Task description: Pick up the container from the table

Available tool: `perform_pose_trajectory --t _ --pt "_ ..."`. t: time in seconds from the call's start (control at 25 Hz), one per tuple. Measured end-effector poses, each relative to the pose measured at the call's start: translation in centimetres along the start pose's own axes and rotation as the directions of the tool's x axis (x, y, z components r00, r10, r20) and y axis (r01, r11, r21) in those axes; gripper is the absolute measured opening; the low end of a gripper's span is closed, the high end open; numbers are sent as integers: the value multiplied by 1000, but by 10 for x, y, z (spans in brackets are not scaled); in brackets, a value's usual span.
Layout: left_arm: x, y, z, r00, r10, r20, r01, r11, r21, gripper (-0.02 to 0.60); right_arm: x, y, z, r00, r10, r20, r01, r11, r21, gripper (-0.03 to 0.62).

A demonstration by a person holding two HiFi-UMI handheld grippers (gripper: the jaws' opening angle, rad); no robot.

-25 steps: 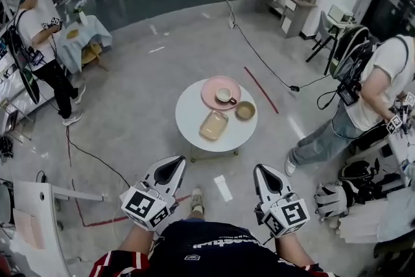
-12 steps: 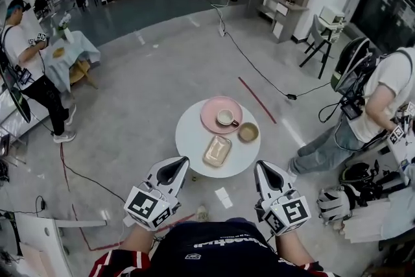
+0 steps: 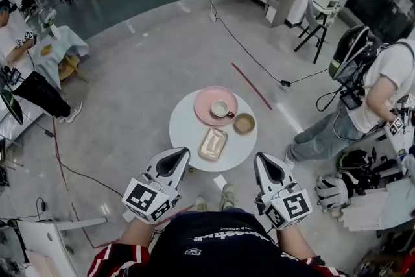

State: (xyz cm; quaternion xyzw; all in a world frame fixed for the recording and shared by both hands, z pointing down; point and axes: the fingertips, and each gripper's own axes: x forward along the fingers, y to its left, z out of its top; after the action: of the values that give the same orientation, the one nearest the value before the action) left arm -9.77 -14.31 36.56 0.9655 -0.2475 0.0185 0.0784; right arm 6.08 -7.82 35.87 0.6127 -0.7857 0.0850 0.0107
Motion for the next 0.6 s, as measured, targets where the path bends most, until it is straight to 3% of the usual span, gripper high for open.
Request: perform_pose_trajectory --t 0.48,0.6 --pt "46 -20 -3 1000 5 -3 -4 996 85 28 7 -41 -6 999 37 -14 -37 999 10 14" --pt "56 -21 -2 1000 -1 4 0 994 106 132 11 -48 -10 999 37 -21 -36 999 17 14"
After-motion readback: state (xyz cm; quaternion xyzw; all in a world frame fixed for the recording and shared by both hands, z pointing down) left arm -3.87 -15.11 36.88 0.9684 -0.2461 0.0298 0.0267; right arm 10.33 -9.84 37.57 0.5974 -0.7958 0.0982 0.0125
